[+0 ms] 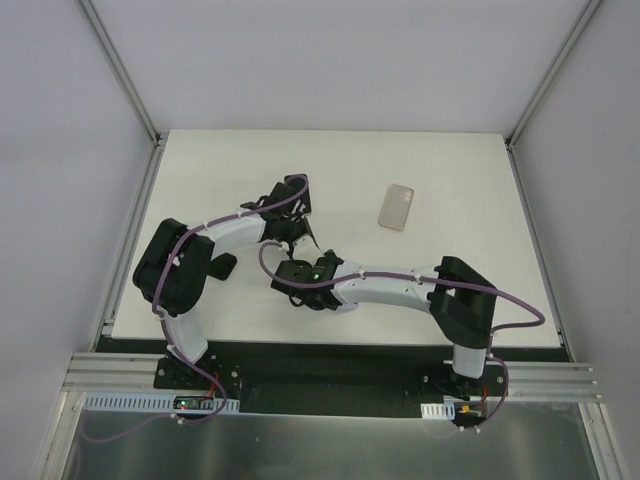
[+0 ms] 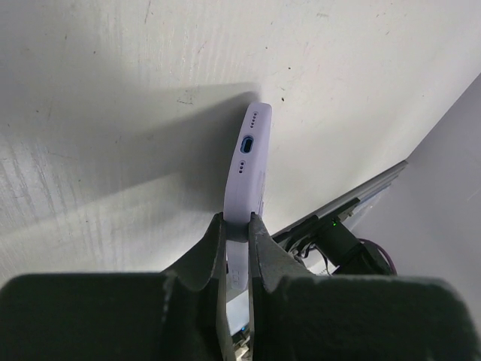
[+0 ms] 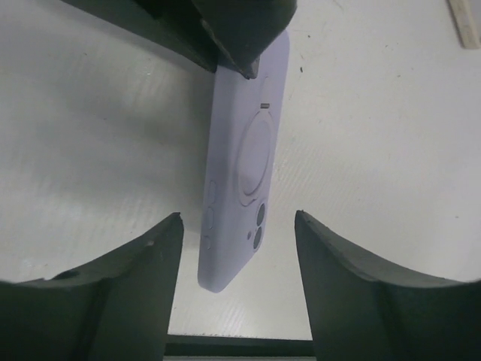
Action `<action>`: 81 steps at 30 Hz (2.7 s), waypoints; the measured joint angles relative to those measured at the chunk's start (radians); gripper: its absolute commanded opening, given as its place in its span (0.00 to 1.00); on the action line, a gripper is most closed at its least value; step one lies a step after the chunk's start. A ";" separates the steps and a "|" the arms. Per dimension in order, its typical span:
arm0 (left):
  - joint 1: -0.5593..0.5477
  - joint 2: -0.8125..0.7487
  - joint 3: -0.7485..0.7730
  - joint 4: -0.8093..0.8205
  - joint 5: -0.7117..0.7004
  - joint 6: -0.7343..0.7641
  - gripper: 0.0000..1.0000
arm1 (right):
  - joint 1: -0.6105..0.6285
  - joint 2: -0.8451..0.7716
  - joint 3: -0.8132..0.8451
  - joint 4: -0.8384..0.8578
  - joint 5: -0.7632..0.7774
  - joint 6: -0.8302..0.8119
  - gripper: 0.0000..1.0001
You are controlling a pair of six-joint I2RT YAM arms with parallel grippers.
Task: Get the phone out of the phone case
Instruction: Pick up the phone at the center of the board, then remove the phone case from the phone.
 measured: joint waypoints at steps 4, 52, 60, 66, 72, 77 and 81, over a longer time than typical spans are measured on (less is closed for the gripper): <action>0.000 -0.002 0.000 -0.008 0.000 -0.001 0.00 | 0.011 0.047 0.008 -0.045 0.066 0.013 0.55; 0.016 -0.095 0.055 -0.026 0.026 0.093 0.86 | -0.056 -0.122 -0.124 0.062 0.066 0.058 0.01; 0.114 -0.170 0.055 -0.044 0.071 0.124 0.99 | -0.199 -0.290 -0.266 0.205 -0.136 0.069 0.01; 0.168 -0.216 0.055 -0.043 0.094 0.142 0.99 | -0.292 -0.370 -0.328 0.276 -0.260 0.072 0.01; 0.168 -0.225 0.003 0.021 0.160 0.147 0.99 | -0.388 -0.479 -0.425 0.417 -0.443 0.112 0.01; 0.168 -0.248 -0.115 0.153 0.259 0.128 0.98 | -0.502 -0.567 -0.541 0.557 -0.604 0.179 0.01; 0.168 -0.254 -0.255 0.385 0.373 0.019 0.96 | -0.560 -0.594 -0.614 0.690 -0.724 0.239 0.01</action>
